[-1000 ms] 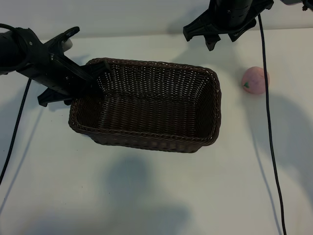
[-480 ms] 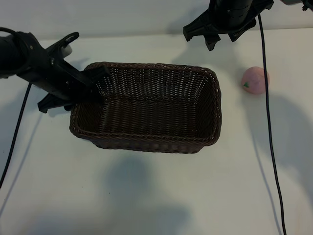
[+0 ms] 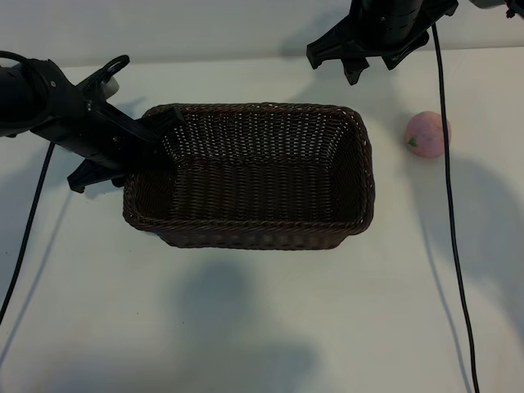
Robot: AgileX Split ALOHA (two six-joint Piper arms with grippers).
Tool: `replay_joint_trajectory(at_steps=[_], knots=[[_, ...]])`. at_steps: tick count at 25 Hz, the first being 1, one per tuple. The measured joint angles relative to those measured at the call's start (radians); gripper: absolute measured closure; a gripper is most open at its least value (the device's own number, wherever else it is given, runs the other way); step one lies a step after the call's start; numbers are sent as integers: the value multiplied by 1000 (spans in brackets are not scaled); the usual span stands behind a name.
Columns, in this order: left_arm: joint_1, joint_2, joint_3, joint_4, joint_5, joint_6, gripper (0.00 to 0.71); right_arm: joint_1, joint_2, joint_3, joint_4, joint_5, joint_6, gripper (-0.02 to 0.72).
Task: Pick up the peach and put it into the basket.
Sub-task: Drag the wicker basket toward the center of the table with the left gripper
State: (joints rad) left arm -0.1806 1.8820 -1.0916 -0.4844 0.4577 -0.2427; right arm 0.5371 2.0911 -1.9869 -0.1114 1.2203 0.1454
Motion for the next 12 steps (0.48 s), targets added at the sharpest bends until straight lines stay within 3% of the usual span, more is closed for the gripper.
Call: replay_joint_trajectory(at_steps=[12], knots=[[-1,0,5,-22,-48,1,395,0,0,0,0,0,0,208]])
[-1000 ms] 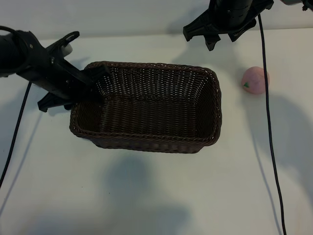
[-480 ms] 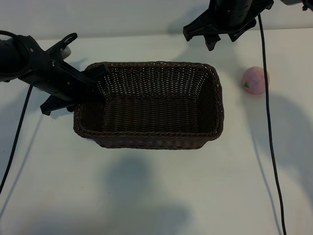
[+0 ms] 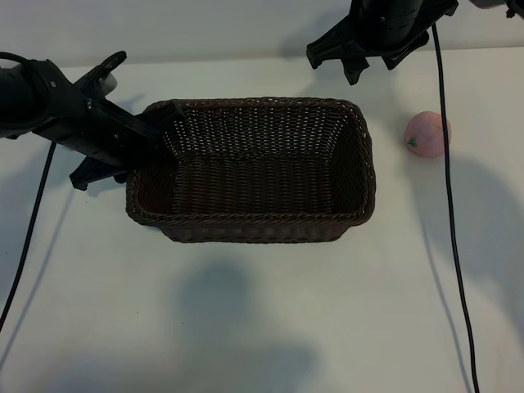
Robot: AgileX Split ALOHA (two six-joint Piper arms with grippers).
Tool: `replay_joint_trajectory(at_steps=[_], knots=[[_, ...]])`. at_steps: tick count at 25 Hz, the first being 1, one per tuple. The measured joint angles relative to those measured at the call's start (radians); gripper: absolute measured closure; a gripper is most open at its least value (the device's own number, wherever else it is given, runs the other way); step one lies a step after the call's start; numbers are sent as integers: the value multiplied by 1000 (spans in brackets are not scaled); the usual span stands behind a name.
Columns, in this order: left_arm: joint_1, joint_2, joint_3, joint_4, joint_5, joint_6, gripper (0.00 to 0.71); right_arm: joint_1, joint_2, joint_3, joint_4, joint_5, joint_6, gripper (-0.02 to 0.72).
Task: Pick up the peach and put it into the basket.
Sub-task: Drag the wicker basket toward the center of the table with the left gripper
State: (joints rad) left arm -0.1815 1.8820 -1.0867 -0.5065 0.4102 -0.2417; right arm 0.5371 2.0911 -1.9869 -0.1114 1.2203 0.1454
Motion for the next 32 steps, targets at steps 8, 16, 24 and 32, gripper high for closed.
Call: replay_joint_trajectory(at_steps=[8,16,24,32], knots=[[0,0,5,0,-6,-2,395,0,0,0,0,0,0,208],[0,0,5,0,17,-3,395,0,0,0,0,0,0,208],[0,0,5,0,55,13,397,0,0,0,0,0,2,208],[0,-1,5,22,78,30,177,0,0,0,1,0,2,208]])
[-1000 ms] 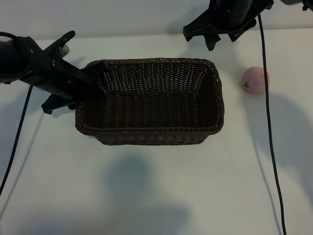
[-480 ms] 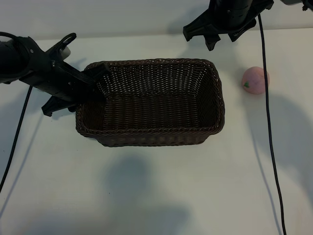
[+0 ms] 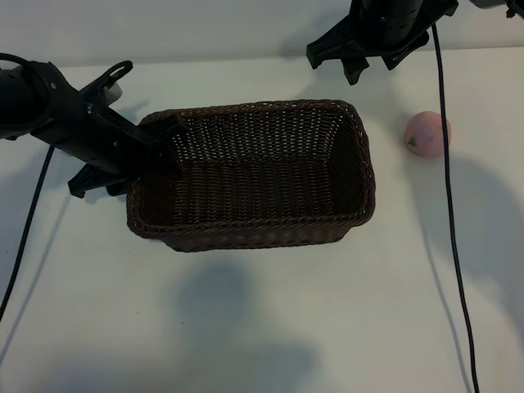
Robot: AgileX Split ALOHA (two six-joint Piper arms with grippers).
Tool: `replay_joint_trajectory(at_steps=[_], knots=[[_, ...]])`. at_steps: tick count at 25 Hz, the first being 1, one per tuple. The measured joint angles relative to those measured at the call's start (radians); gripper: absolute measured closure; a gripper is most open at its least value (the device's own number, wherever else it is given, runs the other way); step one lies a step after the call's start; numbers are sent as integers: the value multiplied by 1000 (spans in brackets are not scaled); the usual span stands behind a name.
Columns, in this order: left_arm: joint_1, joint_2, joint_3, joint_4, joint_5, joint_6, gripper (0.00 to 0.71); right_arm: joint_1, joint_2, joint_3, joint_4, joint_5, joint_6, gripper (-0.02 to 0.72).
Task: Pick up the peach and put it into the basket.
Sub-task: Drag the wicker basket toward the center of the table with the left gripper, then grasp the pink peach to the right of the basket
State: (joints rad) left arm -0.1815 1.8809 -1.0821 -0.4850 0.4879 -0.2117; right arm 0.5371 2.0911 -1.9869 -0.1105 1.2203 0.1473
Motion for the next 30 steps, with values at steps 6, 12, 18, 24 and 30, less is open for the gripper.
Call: replay_joint_trajectory(at_steps=[6,12,18,24,30], knots=[[0,-42,0,23,1,1,45,0,0,0,2,0,-1,208],[0,-125,1,86,35,16,59,0,0,0,4,0,-1,208],[0,-242,-2,134,108,79,77,0,0,0,6,0,-1,208],[0,-301,-100,209,259,99,92,0,0,0,6,0,-1,208],[0,-303,-234,277,406,99,110,0,0,0,12,0,-1,208]])
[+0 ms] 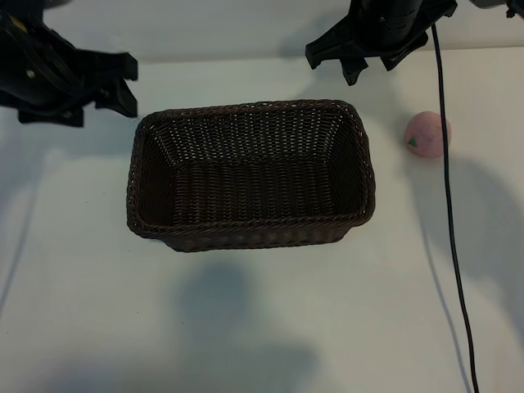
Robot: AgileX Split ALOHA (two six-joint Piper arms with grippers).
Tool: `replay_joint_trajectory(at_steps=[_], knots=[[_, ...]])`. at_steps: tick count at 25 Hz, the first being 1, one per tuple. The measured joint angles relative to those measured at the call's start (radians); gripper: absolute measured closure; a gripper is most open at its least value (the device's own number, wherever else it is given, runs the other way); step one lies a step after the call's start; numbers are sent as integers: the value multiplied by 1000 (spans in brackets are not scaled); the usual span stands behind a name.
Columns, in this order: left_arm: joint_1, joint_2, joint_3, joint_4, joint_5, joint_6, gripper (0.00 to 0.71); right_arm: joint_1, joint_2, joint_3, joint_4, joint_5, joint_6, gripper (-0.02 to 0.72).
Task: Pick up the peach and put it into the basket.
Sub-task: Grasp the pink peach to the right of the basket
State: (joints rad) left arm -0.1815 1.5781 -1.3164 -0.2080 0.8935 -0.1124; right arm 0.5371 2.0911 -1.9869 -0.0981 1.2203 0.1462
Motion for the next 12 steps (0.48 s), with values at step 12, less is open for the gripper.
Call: replay_joint_trajectory(at_steps=[12], knots=[[0,0,-12,65,29,2,111,-59,7,2,-7,0,67,234]])
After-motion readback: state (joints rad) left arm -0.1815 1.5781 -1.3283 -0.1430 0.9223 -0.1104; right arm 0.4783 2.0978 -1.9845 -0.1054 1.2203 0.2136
